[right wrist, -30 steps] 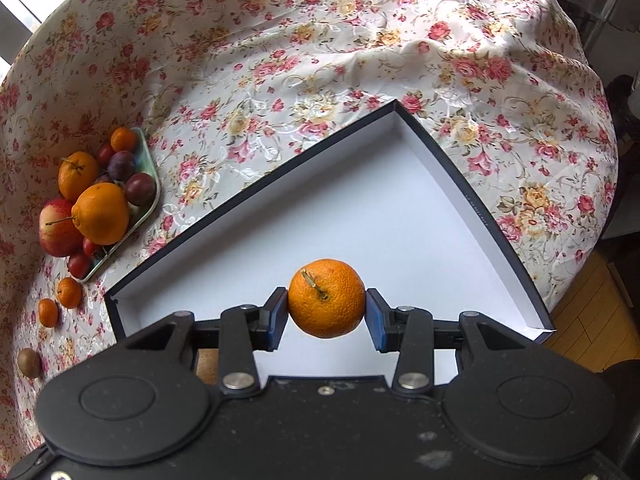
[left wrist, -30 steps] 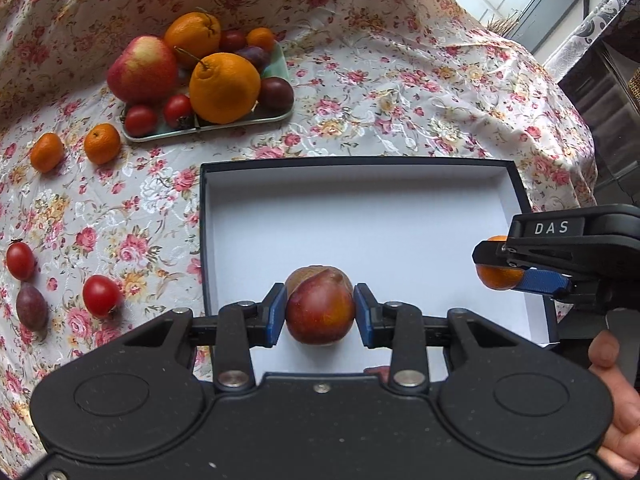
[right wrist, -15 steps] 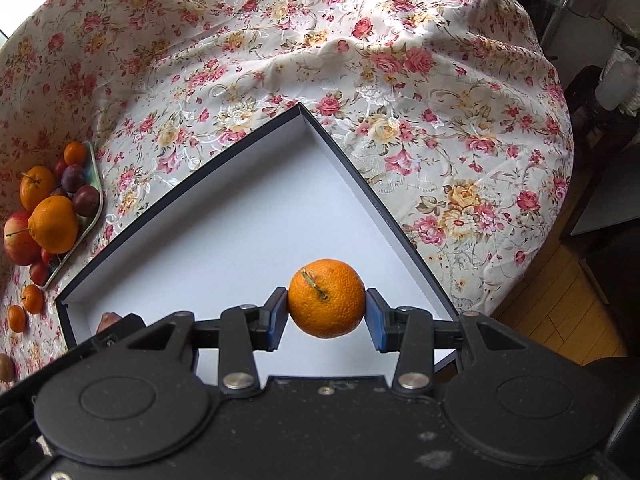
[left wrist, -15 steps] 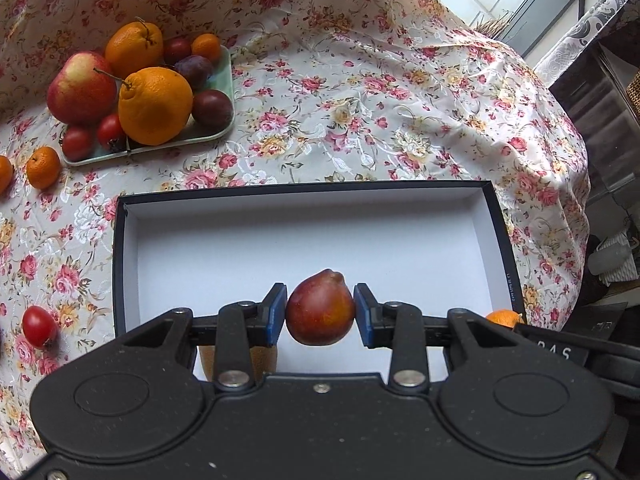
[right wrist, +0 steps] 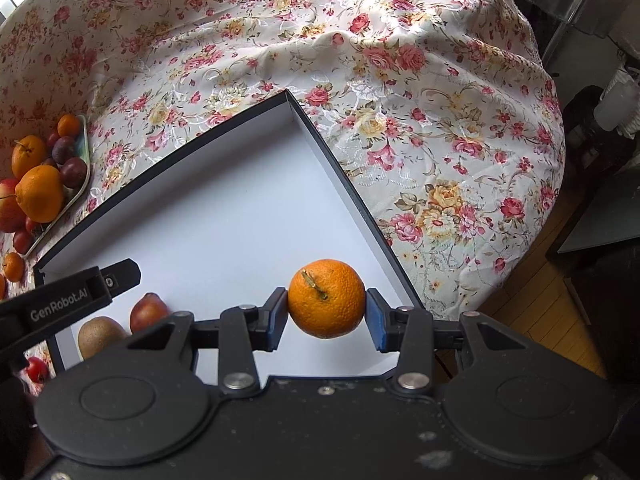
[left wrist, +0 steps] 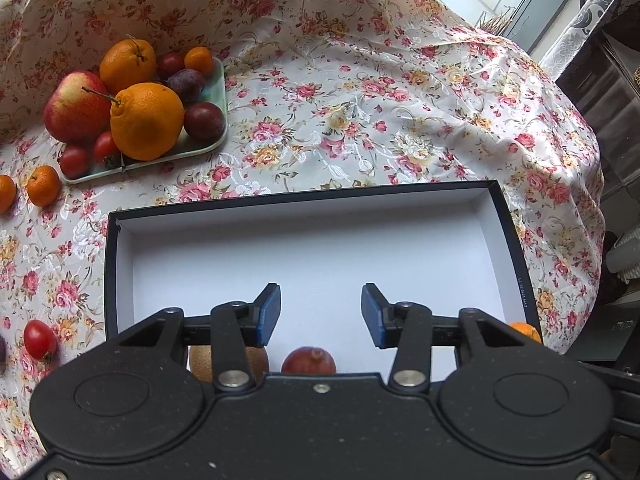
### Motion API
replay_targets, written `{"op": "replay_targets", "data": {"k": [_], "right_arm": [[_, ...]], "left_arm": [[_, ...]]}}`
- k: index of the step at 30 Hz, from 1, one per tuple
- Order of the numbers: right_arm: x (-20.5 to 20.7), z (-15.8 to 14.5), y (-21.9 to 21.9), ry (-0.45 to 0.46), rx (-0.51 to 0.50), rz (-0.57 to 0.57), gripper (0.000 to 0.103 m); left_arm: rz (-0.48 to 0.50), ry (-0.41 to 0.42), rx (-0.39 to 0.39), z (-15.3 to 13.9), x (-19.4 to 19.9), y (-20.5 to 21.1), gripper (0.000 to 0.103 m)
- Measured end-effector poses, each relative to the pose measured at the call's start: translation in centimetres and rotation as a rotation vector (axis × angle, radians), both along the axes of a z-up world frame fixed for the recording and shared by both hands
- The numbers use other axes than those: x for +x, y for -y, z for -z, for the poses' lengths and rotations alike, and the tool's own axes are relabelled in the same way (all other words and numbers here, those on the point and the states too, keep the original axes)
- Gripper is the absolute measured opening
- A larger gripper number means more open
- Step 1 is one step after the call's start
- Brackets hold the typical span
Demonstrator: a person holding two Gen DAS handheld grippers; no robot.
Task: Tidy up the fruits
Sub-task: 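Carry both fruits to the box, opening the left tool to drop the plum while the right holds the mandarin, then move the right tool to a red tomato while the left tool heads toward a brown kiwi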
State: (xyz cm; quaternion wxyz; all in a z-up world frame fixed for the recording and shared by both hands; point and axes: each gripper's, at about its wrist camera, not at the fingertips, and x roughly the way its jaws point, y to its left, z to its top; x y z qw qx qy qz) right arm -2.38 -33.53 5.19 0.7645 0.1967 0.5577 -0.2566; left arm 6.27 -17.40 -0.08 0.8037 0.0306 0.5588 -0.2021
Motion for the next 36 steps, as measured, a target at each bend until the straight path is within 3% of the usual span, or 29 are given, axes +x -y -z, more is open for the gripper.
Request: {"op": "replay_targets", "data": {"k": [9,15,21,36], "right_arm": [[0.0,-0.1,-0.3,0.002,0.034,0.025,0.044],[-0.6,-0.9,0.6,0.055,0.054,0.1,0.042],[0.0,-1.5,-0.2,0.063,0.066,0.098,0.042],[4.2,-1.3,-6.1,0.039,0.08,0.068,0.042]], "left_arm": [[-0.038,-0.033,-0.008,0.4,0.8,-1.0,0.057],[-0.027,-0.021,0.001,0.1,0.6,-1.1,0.057],[-0.018,0.007,0.035,-0.2,0.4,-2.0,0.057],[-0.117,0.045,0.124,-1.5,2.6,-9.6,0.057]]}}
